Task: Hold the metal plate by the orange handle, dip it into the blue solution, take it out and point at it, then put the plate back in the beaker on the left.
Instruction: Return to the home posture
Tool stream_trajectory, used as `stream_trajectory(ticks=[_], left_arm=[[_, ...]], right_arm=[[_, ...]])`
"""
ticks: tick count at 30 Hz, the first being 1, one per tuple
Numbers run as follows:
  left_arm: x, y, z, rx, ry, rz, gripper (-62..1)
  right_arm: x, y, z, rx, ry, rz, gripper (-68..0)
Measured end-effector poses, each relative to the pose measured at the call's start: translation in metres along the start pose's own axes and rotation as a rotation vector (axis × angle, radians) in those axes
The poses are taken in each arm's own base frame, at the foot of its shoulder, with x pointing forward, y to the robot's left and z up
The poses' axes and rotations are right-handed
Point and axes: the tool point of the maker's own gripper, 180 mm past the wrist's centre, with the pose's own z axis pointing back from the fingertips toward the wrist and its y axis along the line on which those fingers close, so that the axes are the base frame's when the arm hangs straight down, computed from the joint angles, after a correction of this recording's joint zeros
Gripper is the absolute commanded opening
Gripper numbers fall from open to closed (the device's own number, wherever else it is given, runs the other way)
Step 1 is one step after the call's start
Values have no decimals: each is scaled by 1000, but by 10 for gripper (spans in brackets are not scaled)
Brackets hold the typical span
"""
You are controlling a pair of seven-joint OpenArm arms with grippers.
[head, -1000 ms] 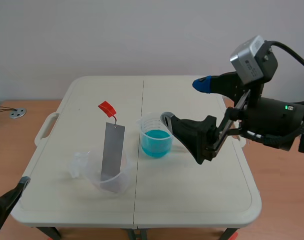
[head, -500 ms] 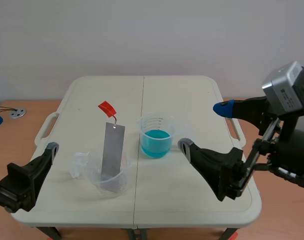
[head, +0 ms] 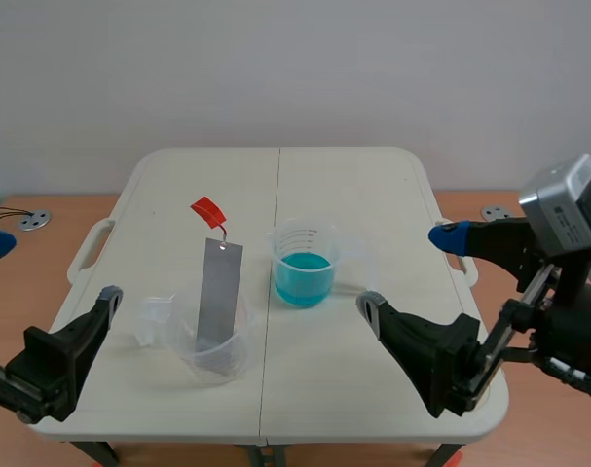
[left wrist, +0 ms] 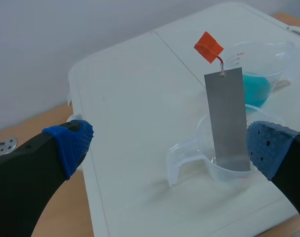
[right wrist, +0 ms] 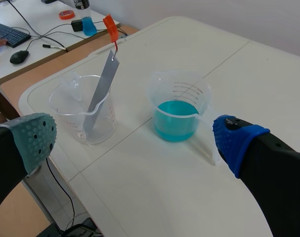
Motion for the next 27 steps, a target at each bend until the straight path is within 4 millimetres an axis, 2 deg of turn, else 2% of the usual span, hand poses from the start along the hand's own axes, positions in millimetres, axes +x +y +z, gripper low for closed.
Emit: stream_trajectory(ticks=[27], left_arm=[[-4,0,0,0,24,0,14]], right_arm=[[0,0,0,1,1,2,-12]])
